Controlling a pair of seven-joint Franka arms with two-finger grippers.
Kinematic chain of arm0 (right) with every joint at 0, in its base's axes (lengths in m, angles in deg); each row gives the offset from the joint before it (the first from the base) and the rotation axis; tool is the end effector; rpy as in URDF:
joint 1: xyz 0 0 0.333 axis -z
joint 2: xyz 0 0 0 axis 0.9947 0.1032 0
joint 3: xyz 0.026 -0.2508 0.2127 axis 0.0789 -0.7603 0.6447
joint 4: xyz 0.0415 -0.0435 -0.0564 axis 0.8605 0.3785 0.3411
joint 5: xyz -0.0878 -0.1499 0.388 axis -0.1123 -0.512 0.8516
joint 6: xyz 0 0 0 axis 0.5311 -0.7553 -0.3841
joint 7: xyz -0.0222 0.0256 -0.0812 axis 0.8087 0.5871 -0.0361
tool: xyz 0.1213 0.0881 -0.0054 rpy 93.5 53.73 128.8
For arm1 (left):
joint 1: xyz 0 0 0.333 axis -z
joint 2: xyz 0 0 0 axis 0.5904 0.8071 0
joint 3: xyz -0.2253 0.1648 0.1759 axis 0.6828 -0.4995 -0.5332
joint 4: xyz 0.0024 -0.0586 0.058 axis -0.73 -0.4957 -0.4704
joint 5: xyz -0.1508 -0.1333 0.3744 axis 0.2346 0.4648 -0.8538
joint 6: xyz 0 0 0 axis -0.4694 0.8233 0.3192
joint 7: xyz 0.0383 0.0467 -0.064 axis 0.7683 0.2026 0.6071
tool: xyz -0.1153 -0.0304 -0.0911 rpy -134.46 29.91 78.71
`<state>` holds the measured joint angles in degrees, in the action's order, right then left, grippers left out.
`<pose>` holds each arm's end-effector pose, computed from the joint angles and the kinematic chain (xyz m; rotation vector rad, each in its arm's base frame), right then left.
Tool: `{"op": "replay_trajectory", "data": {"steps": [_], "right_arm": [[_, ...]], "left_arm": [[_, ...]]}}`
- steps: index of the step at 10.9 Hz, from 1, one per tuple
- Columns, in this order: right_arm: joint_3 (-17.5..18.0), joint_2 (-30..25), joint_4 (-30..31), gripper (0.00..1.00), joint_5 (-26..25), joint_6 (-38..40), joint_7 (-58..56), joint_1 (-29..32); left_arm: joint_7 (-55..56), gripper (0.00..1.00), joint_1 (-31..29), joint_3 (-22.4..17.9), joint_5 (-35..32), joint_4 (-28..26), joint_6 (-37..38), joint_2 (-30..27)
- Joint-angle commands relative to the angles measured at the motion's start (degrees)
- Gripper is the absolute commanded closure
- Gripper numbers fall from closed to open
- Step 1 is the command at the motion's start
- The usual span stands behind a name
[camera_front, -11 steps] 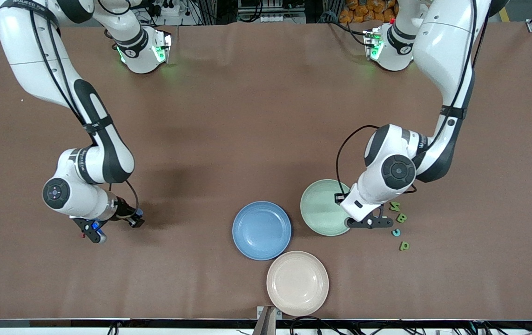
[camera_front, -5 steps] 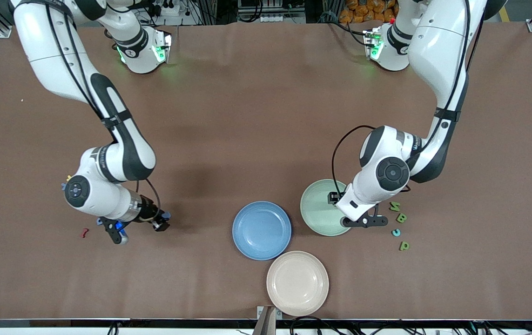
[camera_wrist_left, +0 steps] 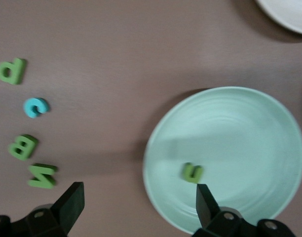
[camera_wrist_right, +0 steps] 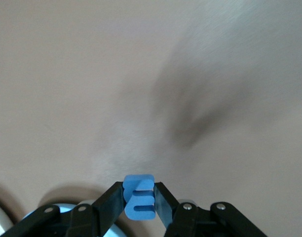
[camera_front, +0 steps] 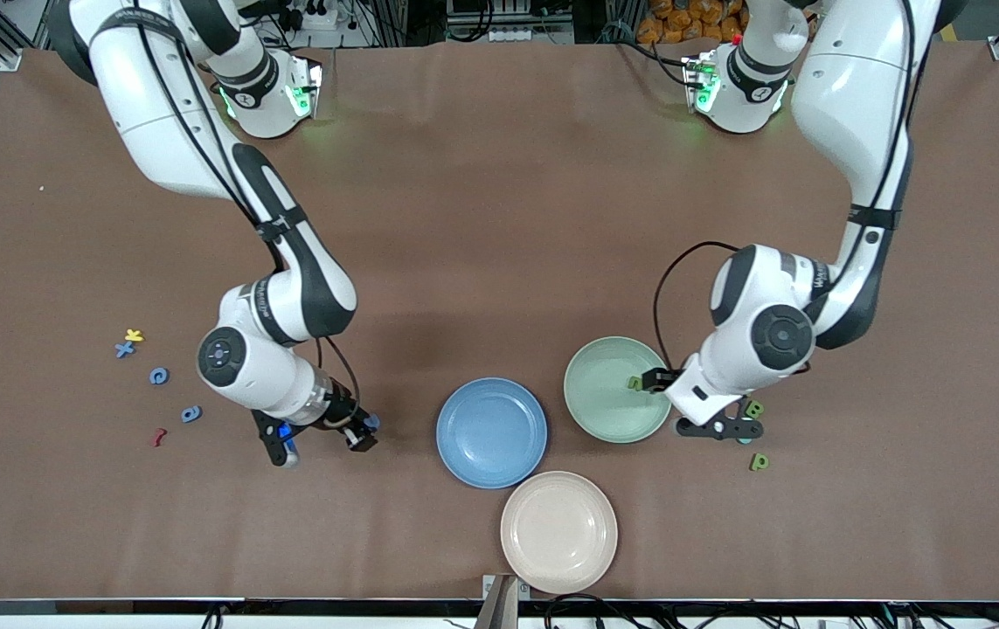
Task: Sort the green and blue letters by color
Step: 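Release the blue E into the blue plate while the left gripper returns, then grasp the green N with the left gripper while the right gripper withdraws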
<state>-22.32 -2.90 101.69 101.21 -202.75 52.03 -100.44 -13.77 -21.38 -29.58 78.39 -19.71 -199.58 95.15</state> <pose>0.7454 0.2772 0.1843 -2.5177 1.3356 0.0261 0.7032 -0.2367 0.2265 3.0885 -0.1082 -0.0445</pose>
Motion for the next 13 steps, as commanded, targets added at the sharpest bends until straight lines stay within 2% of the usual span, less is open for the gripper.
{"op": "replay_trajectory", "data": {"steps": [1, 4, 8, 10, 11, 13], "right_arm": [[-0.13, 6.55, -9.62, 1.00, 1.17, -3.16, 6.22, -2.26], [-0.05, 8.59, -13.86, 1.00, 1.17, -6.13, 14.05, -5.33], [0.92, 9.38, -13.78, 1.00, 1.17, -13.52, 20.74, -9.99], [0.83, 9.73, -13.08, 0.24, 0.73, -14.59, 21.71, -11.75], [0.49, 9.65, -11.94, 0.00, 0.03, -14.59, 21.02, -12.45], [0.48, 9.47, -11.32, 0.00, -5.57, -14.33, 18.48, -11.68]], "left_arm": [[-7.42, 0.00, -4.25, 0.81, -3.90, -3.53, 0.39, -2.04], [-12.08, 0.00, -8.99, 3.61, -6.63, -6.33, -1.01, -2.30], [-16.57, 0.00, -13.92, 5.20, -7.70, -17.49, -12.60, -5.46], [-16.93, 0.00, -15.06, 5.20, -8.05, -21.18, -17.69, -5.64], [-17.37, 0.00, -15.33, 5.20, -8.05, -22.68, -19.89, -5.64], [-17.37, 0.00, -15.42, 5.20, -8.05, -23.40, -20.88, -5.47]]}}
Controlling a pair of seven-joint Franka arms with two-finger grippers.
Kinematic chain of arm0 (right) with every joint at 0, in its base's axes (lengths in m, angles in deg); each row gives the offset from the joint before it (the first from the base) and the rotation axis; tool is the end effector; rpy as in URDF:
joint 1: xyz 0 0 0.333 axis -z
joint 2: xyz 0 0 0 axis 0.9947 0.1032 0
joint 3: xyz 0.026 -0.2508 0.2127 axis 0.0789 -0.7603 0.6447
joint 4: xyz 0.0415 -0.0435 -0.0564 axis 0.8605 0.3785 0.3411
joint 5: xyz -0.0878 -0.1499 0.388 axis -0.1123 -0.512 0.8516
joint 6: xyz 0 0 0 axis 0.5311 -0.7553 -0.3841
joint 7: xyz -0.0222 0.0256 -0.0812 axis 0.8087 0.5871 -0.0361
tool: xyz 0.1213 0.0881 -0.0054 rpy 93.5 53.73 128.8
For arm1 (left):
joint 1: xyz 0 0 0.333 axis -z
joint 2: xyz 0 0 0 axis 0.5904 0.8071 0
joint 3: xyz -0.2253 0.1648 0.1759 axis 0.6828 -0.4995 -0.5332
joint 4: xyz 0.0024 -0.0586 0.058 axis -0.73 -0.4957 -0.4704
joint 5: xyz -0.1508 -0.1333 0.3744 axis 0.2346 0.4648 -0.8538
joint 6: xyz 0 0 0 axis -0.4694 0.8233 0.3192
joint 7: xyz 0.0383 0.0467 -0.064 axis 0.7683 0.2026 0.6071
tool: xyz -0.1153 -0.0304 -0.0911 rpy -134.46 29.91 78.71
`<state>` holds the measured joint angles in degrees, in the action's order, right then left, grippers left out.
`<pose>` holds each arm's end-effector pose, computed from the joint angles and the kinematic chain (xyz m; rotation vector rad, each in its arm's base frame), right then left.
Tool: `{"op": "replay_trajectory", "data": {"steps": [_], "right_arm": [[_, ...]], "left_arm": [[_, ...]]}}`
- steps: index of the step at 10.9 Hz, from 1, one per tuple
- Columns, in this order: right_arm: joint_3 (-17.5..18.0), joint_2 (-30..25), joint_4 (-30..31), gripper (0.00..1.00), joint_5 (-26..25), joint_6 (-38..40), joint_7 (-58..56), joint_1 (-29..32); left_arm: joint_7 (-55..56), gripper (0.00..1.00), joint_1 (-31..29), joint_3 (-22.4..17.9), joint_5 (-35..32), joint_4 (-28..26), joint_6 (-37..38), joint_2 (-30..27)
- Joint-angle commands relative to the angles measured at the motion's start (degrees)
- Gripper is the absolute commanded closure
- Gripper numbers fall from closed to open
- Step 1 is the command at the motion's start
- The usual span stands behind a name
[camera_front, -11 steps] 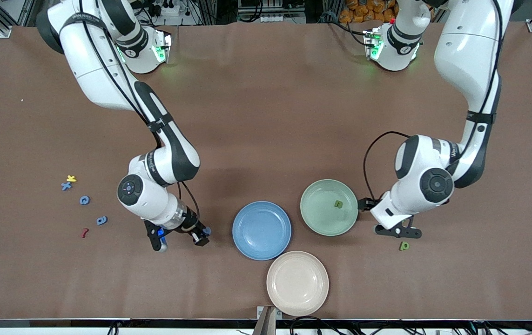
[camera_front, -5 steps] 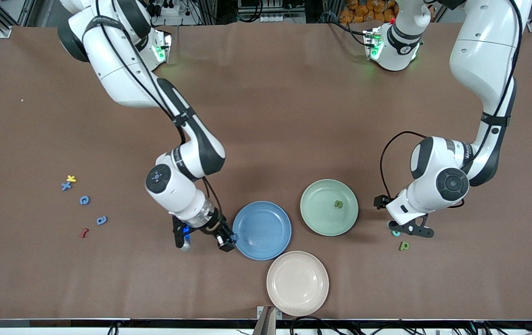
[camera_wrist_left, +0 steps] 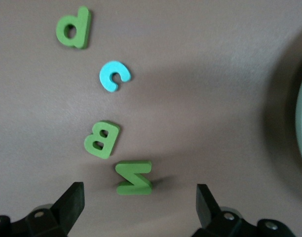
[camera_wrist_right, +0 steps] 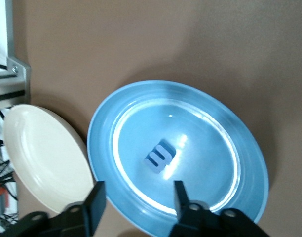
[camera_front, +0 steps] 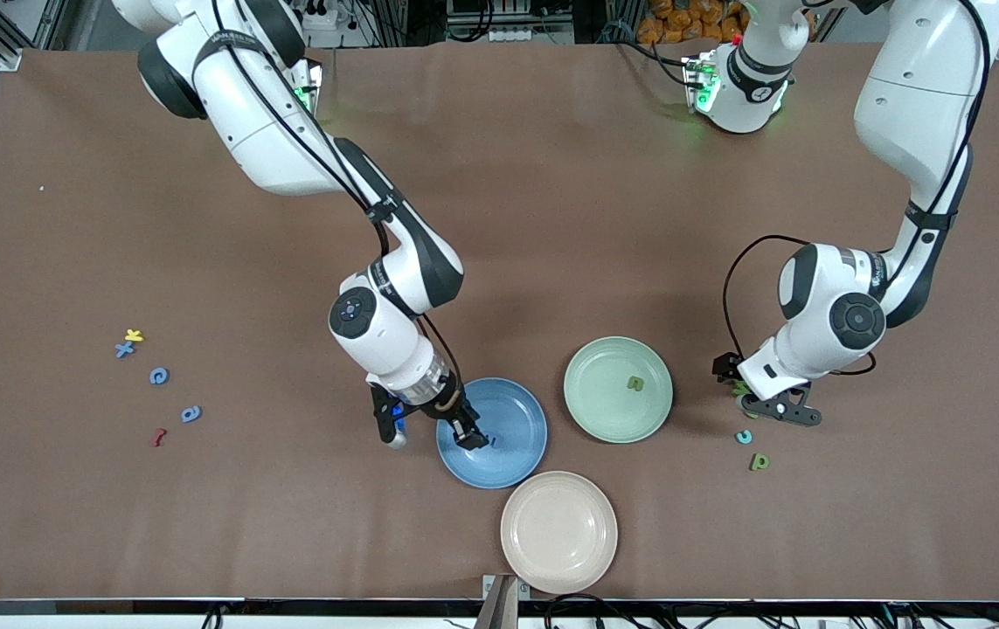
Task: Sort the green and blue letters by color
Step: 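Grasp the green N with the left gripper while the right gripper withdraws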
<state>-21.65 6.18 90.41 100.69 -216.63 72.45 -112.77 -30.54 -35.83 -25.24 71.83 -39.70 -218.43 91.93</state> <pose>0.7254 0.4535 0.1860 -2.2123 1.4259 -0.0677 0.6633 -0.1007 0.1418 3.0918 -0.4059 0.0451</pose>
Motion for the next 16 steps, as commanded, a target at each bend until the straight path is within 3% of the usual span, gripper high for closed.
{"op": "replay_trajectory", "data": {"steps": [1, 4, 9, 11, 14, 15, 16], "right_arm": [[-0.28, 0.13, 0.74, 0.00, -8.13, 0.16, -2.13, 1.26], [-0.19, -2.41, 4.78, 0.00, -13.07, 4.36, -8.68, 5.13], [-0.19, -7.42, 6.72, 0.00, -13.08, 20.88, -29.43, 12.25], [-0.19, -12.15, 13.98, 0.00, -13.17, 20.82, -36.36, 14.70], [-0.10, -21.29, 27.86, 0.00, -13.08, 17.50, -50.00, 19.98], [-0.19, -23.15, 32.00, 0.00, -13.08, 14.69, -53.86, 21.04], [-0.19, -23.95, 34.65, 0.00, -13.08, 12.75, -58.42, 22.53]], "left_arm": [[-0.60, 0.00, -1.24, 0.86, -1.50, -3.40, -2.38, -1.98], [-3.32, 0.00, -2.81, 0.86, -1.50, -4.20, -5.89, -0.49], [-3.50, 0.00, -2.65, 0.86, -1.50, -4.20, -7.83, 1.09], [-3.42, 0.15, -2.47, 0.86, -1.41, -4.20, -7.92, 1.18], [-3.50, 0.62, -2.56, 0.77, -1.50, -4.11, -7.92, 1.18], [-3.68, 0.73, -2.47, 0.77, -1.58, -3.93, -7.92, 1.18], [-4.20, 0.77, -2.47, 0.77, -2.37, -3.93, -7.92, 1.18]]}}
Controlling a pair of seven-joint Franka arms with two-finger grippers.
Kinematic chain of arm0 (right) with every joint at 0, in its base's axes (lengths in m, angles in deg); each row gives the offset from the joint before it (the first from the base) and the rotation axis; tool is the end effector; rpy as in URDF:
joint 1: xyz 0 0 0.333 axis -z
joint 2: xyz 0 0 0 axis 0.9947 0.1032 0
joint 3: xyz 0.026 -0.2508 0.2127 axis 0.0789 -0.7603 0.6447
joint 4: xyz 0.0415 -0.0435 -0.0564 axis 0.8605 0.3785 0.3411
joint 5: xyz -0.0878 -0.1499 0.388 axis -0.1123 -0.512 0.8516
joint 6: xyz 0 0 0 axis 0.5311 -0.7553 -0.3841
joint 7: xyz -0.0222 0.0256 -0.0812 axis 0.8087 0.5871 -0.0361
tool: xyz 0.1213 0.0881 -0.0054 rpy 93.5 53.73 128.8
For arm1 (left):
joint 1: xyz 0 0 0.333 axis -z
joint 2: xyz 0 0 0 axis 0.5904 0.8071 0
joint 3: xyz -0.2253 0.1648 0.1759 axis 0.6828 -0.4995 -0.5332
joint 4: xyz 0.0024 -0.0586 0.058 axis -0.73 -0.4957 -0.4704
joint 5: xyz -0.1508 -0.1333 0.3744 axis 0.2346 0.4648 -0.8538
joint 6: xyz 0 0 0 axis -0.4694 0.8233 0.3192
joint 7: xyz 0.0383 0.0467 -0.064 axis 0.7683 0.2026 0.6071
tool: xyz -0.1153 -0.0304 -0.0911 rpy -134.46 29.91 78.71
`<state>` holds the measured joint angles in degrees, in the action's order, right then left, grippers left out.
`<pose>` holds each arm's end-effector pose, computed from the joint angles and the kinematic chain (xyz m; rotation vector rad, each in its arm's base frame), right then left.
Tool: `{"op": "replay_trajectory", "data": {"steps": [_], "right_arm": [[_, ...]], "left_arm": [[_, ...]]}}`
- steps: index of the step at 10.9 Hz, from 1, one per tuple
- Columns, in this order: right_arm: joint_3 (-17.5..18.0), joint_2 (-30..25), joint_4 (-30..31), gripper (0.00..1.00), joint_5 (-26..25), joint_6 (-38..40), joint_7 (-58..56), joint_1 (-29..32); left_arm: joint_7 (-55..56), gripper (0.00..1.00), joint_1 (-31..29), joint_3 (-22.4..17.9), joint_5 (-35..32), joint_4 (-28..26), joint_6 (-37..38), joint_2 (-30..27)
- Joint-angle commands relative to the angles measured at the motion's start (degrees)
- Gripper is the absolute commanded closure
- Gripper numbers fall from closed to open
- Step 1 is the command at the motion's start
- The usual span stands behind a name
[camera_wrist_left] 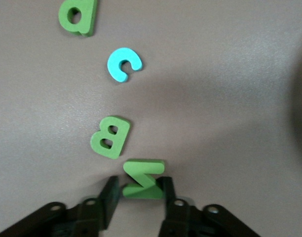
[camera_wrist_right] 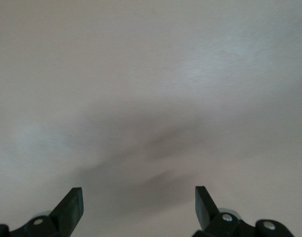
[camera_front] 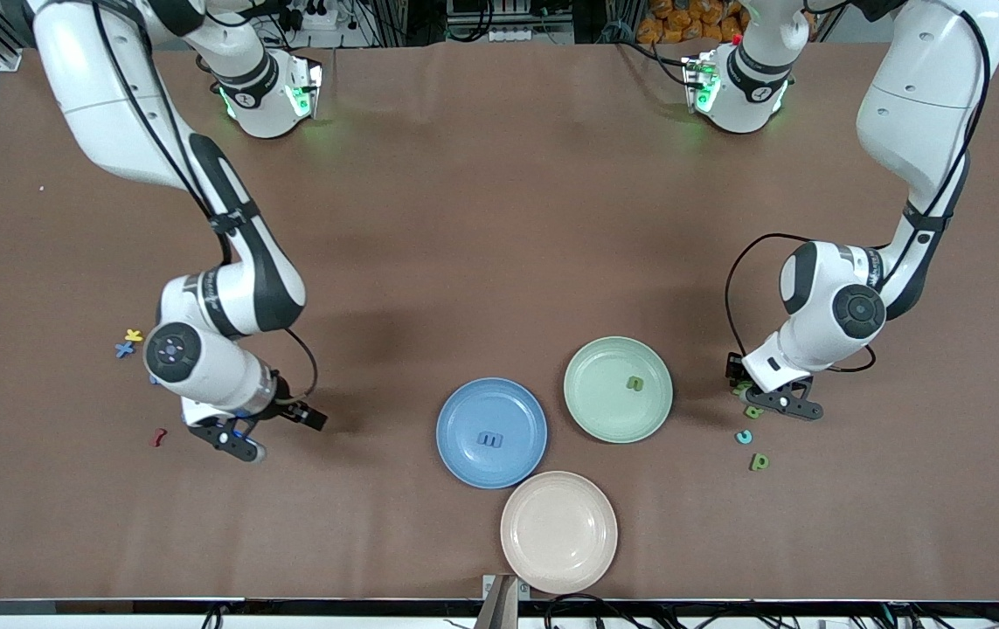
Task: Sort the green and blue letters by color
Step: 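Grasp the green N with the left gripper while the right gripper withdraws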
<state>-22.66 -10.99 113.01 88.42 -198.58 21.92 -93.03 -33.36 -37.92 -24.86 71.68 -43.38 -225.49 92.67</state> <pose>0.7221 0.1597 0.1881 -3.0025 0.6420 -0.0510 0.6535 -0.0833 0.1192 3.0744 -0.4396 0.1195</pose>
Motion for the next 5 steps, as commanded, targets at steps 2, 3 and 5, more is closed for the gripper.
{"op": "replay_trajectory", "data": {"steps": [2, 3, 5], "right_arm": [[0.82, -7.93, 14.79, 0.00, -0.90, -5.93, -21.58, 6.57], [0.82, -8.02, 15.15, 0.00, -0.81, -5.93, -28.53, 7.98], [0.73, -7.49, 15.07, 0.00, -1.34, -6.02, -43.19, 11.14]], "left_arm": [[-1.30, 0.80, -0.29, 0.39, -2.84, -0.08, -0.78, 0.35], [-1.21, 0.82, -0.11, 0.39, -2.84, 0.36, -0.69, -0.09], [-0.86, 0.83, 0.15, 0.39, -2.66, 1.24, 2.02, -1.93]]}}
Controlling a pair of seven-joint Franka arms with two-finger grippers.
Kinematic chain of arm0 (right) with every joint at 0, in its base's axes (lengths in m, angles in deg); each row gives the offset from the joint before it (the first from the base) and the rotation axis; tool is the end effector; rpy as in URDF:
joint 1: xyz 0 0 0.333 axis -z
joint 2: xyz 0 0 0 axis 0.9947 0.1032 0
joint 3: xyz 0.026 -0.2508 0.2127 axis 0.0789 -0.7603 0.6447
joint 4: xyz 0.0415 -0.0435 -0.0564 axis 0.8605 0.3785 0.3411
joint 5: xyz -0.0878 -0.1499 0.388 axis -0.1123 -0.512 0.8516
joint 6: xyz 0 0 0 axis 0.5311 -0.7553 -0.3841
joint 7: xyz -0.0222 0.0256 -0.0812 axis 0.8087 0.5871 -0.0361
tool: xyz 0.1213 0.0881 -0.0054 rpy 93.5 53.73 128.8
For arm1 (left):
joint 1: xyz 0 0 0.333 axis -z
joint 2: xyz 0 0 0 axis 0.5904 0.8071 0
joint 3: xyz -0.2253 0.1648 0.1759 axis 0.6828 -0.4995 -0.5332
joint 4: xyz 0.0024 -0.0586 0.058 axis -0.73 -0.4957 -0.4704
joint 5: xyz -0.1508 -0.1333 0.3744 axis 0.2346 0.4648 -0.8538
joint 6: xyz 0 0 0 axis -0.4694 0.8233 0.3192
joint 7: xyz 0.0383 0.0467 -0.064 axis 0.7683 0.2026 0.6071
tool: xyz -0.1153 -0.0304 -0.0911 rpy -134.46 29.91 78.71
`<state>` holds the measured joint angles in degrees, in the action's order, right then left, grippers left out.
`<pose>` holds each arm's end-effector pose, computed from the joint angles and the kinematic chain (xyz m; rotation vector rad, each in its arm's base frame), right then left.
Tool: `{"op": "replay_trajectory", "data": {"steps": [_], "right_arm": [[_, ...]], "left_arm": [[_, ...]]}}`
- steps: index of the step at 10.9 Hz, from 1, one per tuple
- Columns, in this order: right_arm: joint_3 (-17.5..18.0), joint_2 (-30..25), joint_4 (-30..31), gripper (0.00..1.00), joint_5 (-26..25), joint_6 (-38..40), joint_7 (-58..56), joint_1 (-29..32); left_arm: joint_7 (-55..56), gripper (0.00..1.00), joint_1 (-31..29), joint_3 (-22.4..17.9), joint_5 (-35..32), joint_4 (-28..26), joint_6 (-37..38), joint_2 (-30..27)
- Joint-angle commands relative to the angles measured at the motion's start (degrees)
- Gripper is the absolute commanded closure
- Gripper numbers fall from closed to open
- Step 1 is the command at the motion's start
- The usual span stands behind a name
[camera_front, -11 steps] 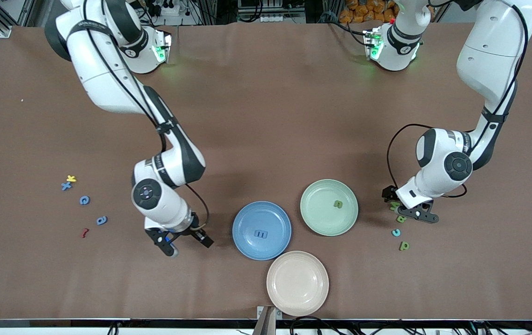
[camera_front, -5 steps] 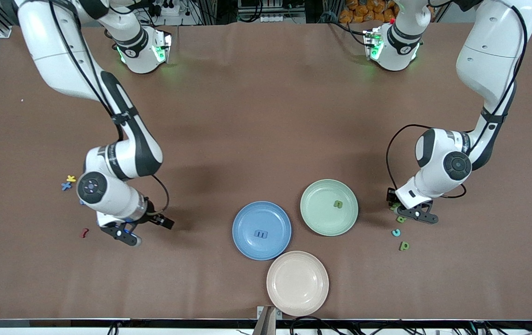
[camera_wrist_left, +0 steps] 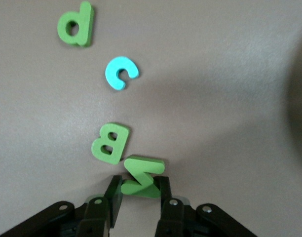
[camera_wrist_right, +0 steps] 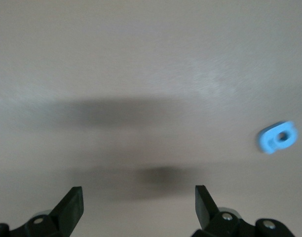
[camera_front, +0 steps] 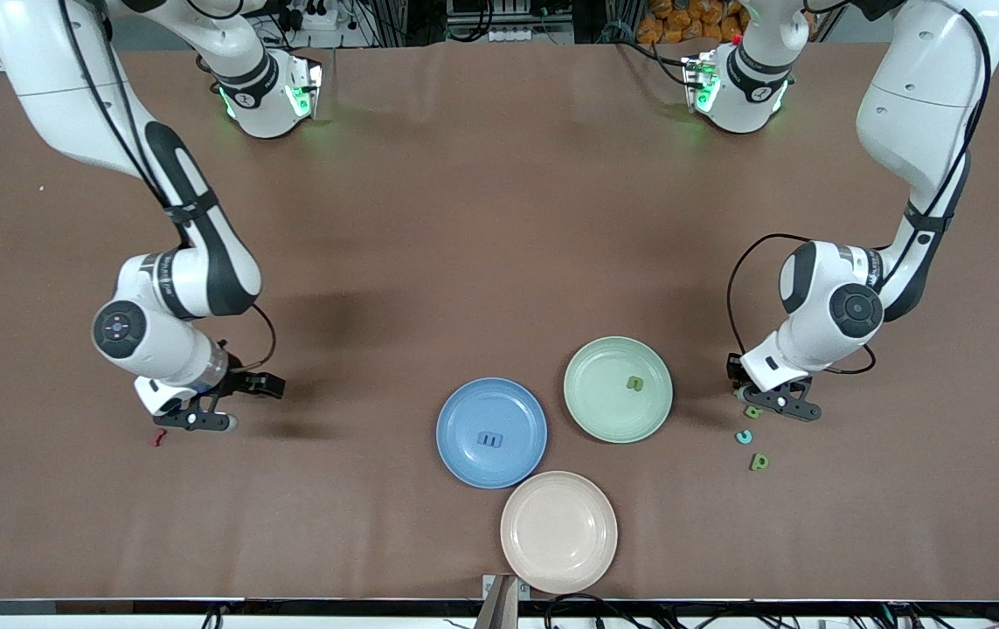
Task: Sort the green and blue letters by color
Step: 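Drop the green N into the green plate while the right gripper reaches the a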
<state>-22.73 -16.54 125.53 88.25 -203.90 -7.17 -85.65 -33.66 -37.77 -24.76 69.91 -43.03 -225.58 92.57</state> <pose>0.6835 0.0629 0.1669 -3.0955 0.0583 -0.0399 0.6564 -0.0863 0.1230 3.0817 -0.4956 0.1367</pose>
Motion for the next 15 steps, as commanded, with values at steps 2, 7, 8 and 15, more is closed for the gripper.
{"op": "replay_trajectory", "data": {"steps": [2, 7, 8, 15], "right_arm": [[0.80, -1.50, 2.20, 0.00, -3.44, -2.44, -27.92, 8.14], [0.80, 4.99, -2.53, 0.00, -11.98, -8.60, -34.40, 10.18], [0.80, 6.39, -3.94, 0.00, -11.90, -8.60, -34.48, 10.44], [2.56, 8.87, -6.15, 0.00, -9.61, -7.55, -34.83, 12.65]], "left_arm": [[-0.38, 0.83, 0.97, 0.11, -0.28, 3.08, 7.90, -3.58], [9.79, 0.83, 7.63, -0.06, 2.34, 10.47, 17.32, -4.30], [12.16, 0.83, 9.57, -0.06, 3.57, 11.17, 17.59, -4.04], [32.47, 0.82, 22.32, -1.56, 5.17, 15.92, 18.48, 0.01]]}}
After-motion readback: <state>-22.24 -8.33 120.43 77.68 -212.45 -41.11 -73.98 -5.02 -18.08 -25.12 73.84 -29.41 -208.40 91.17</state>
